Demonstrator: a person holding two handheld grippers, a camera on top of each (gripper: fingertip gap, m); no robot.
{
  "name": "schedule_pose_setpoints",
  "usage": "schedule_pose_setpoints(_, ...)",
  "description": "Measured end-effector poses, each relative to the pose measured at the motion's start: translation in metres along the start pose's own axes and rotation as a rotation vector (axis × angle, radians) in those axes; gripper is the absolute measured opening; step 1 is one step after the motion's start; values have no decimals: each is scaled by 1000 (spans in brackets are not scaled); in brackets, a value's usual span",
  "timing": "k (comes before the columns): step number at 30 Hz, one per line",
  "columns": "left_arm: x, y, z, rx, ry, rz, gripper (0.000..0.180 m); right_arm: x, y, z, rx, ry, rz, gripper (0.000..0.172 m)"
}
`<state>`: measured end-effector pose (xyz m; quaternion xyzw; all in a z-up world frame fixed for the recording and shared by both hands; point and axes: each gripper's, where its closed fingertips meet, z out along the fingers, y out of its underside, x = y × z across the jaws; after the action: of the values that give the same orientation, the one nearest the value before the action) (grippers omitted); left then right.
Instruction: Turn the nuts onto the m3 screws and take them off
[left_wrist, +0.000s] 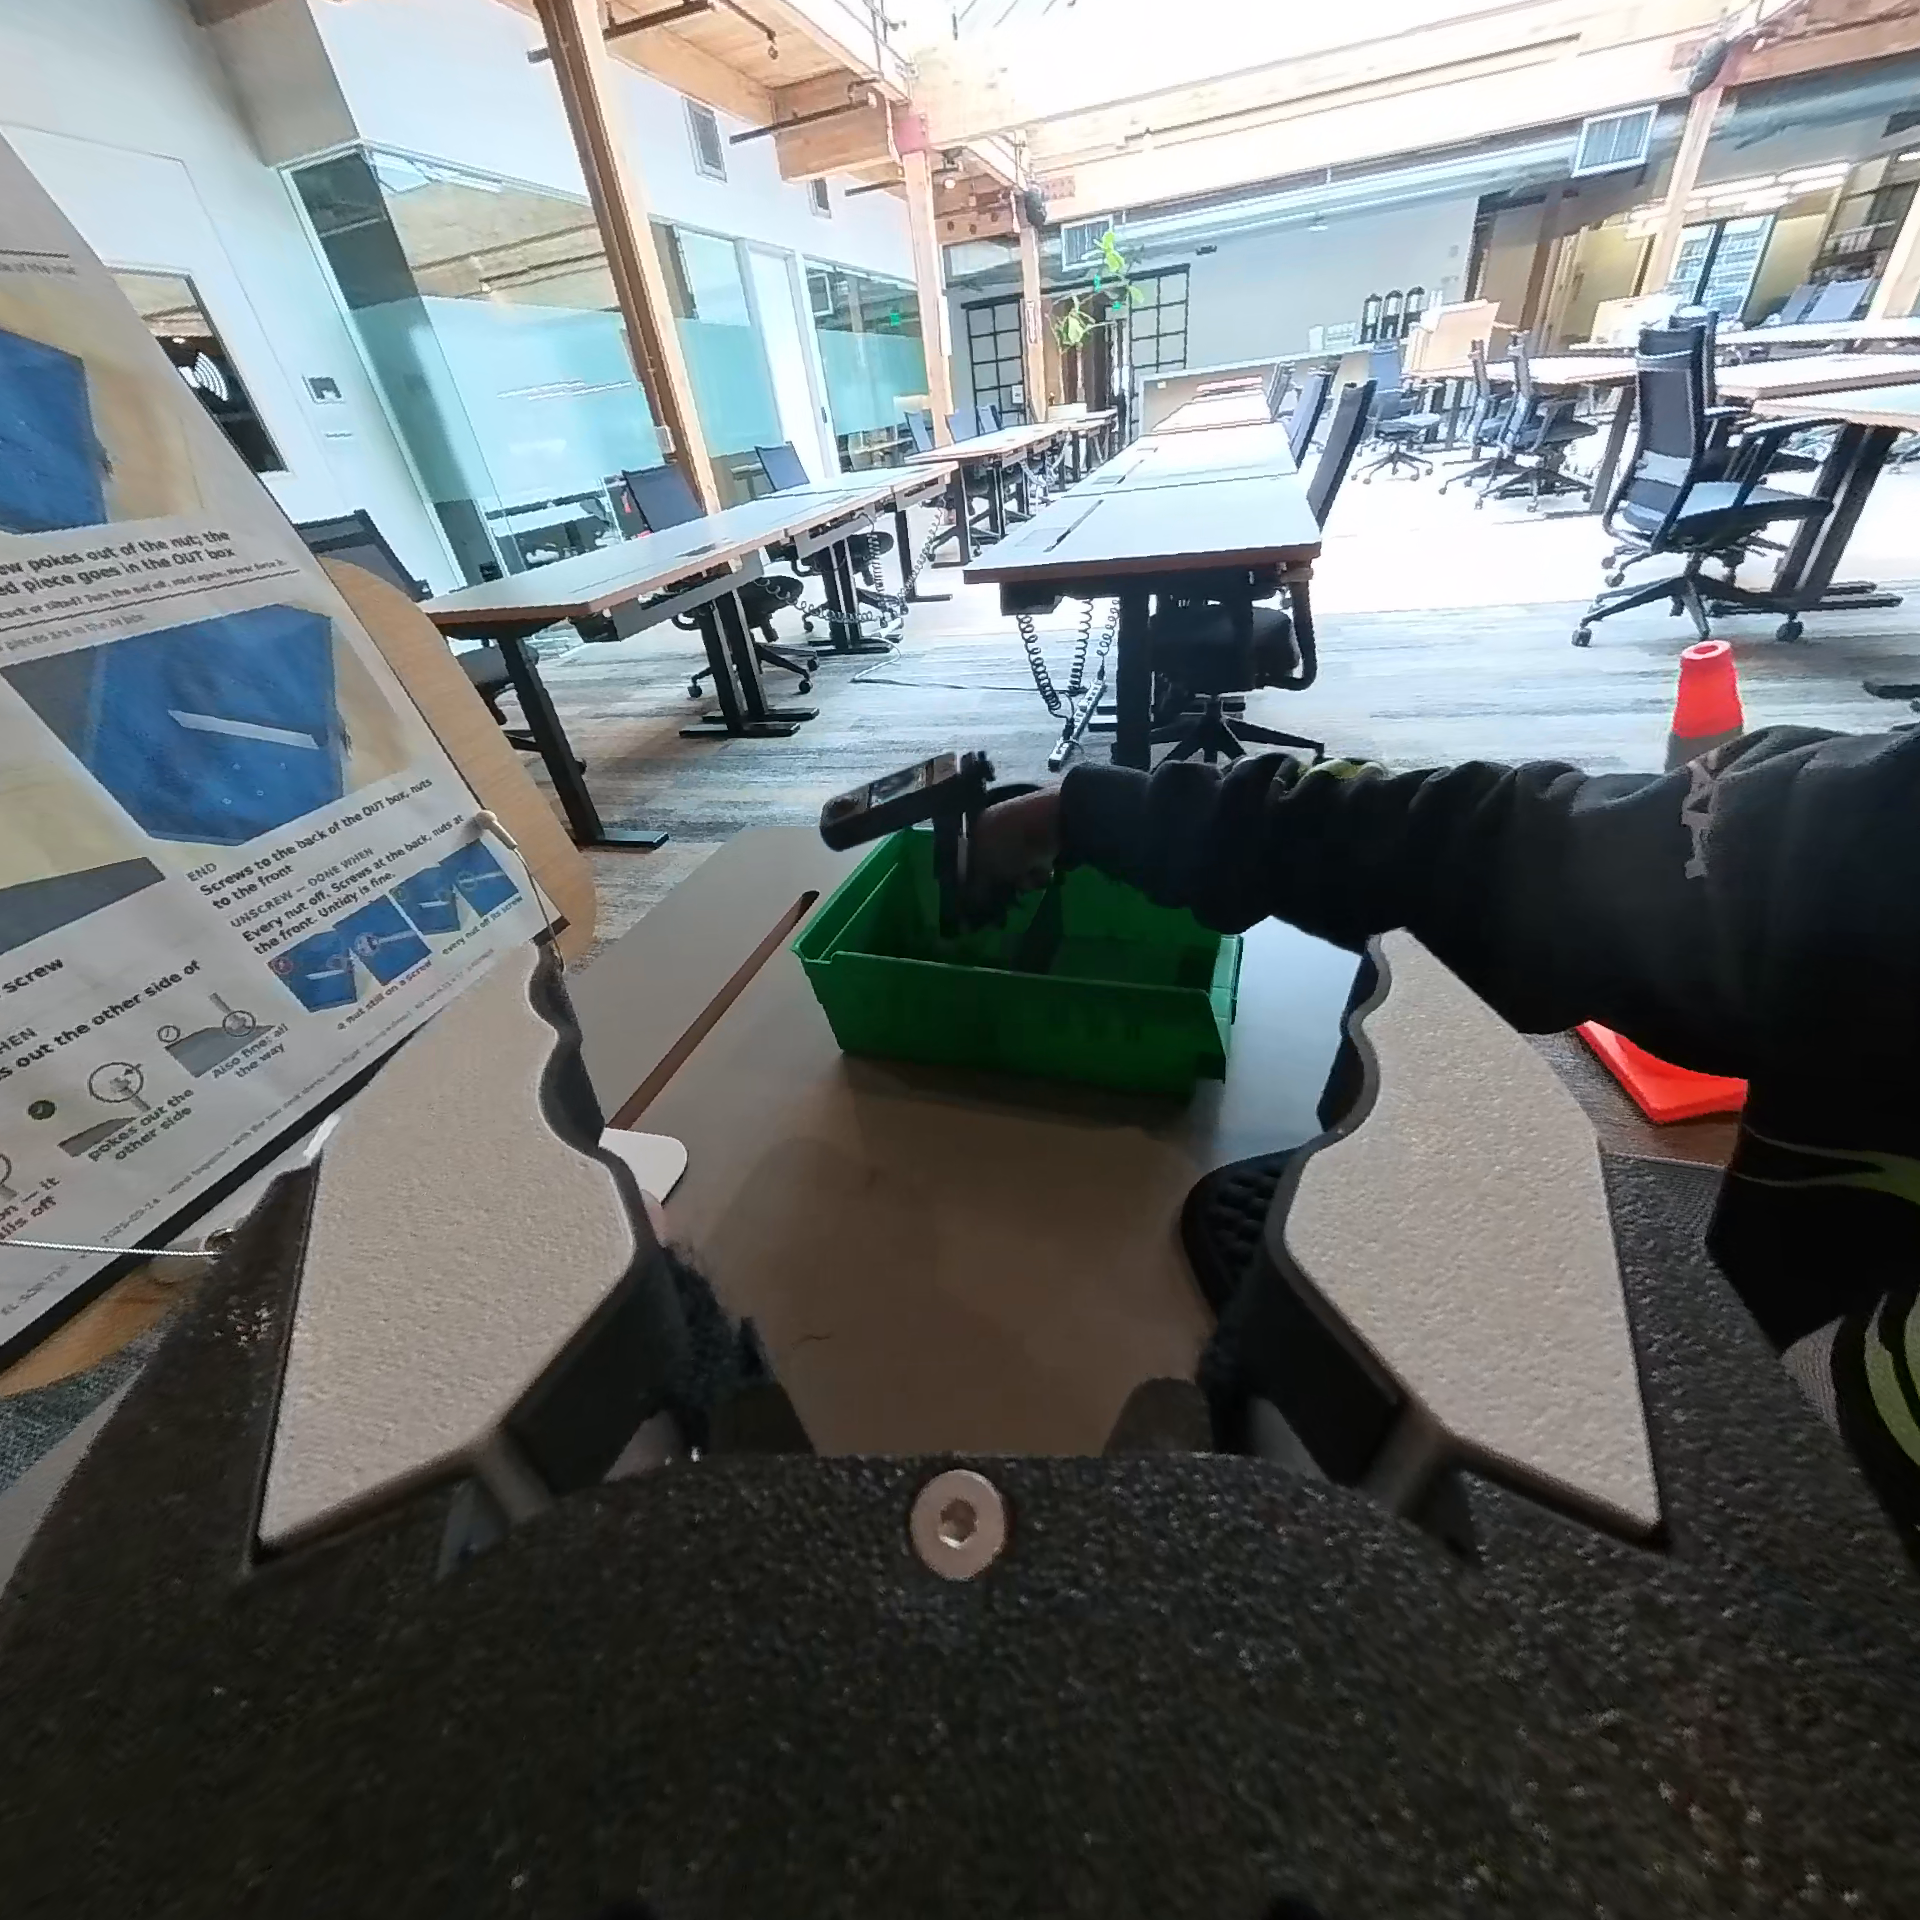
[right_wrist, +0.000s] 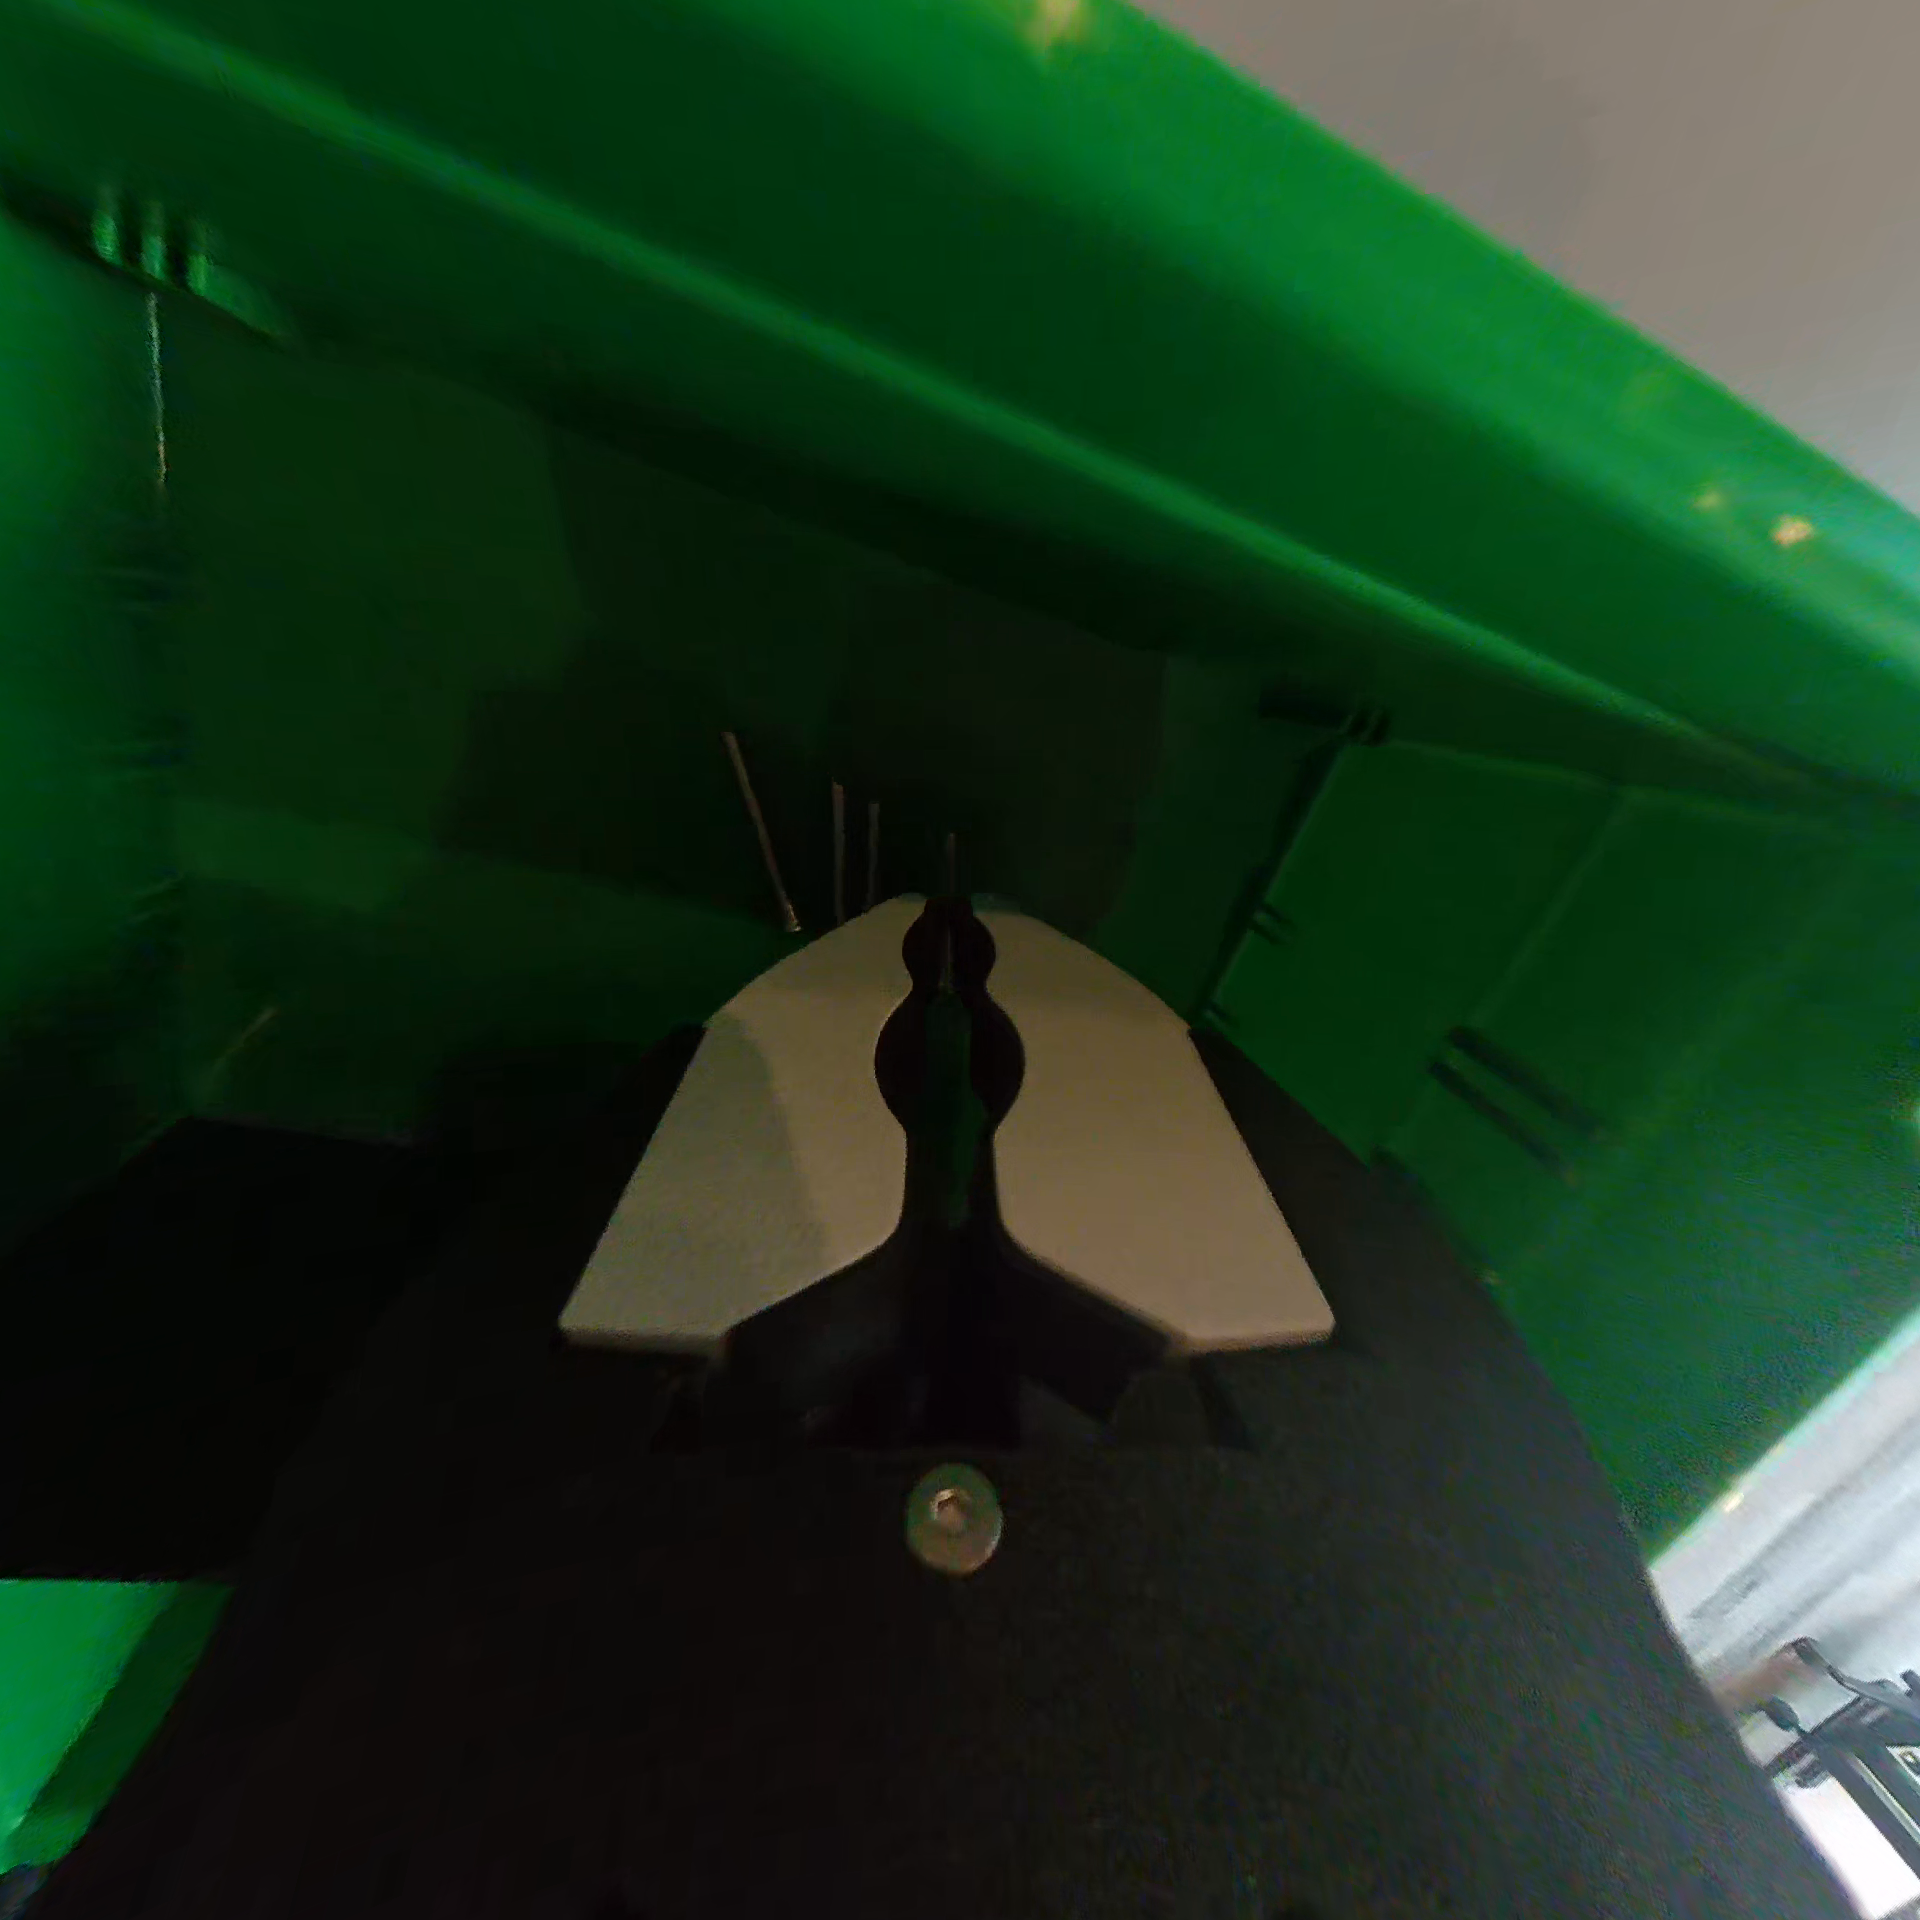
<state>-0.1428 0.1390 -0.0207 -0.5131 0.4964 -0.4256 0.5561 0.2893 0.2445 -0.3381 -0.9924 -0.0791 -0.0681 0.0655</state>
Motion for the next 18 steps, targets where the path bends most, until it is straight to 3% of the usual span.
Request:
schedule_pose_setpoints(11, -5, 2, -1, -3, -7, -9, 134, 3, -4, -2, 38, -17, 38, 8)
schedule_pose_setpoints(18, -6, 5, 2, -11, -7, -15, 133, -15, -29, -59, 314, -84, 55, 32)
